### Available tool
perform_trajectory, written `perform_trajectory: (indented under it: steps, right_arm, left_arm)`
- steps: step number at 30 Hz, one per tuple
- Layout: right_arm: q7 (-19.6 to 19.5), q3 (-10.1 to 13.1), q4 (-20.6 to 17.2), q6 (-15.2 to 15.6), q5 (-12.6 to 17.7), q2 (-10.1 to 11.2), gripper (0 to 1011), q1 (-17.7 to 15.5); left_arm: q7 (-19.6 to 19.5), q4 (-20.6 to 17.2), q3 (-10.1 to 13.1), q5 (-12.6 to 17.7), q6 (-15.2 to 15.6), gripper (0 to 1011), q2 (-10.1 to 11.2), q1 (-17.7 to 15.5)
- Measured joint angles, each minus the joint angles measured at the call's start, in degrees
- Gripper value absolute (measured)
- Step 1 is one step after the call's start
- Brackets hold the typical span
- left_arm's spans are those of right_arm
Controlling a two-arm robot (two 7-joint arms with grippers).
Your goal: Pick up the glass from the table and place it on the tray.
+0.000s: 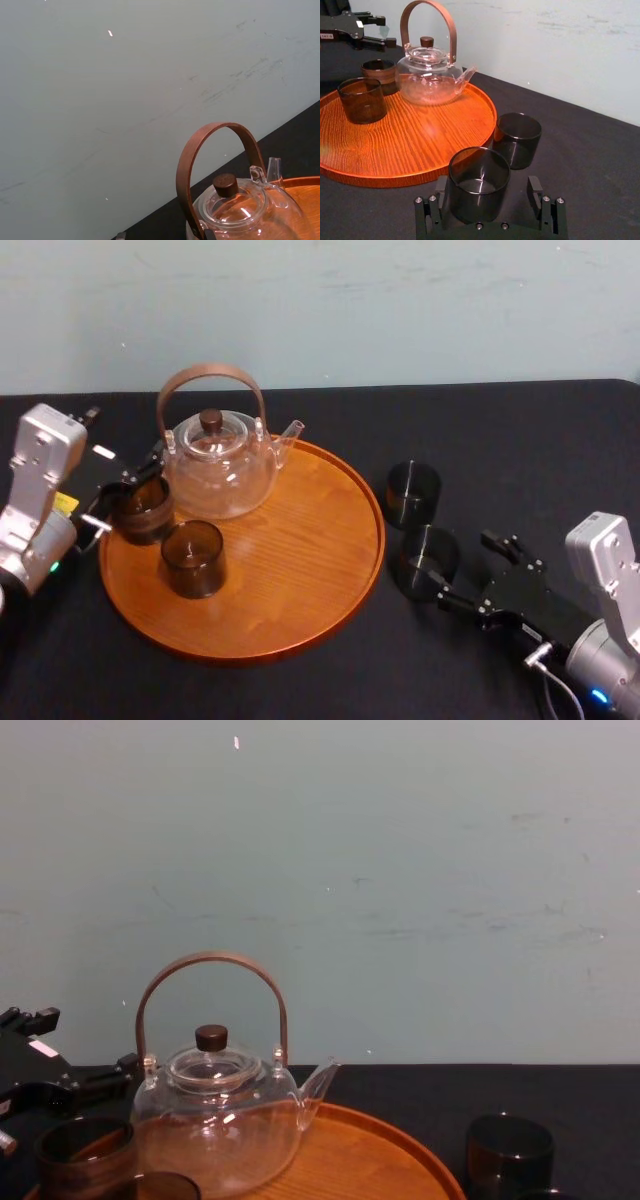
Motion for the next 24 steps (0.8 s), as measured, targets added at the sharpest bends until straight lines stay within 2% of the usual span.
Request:
perform_trajectory:
  steps: [24]
  right_arm:
    - [5.04,-0.25,6.25,1.23,-1.78,-5.18,1002,4.53]
  left_arm:
    - [0.00,0.00,0.00,0.00,0.00,1001,0.00,0.00]
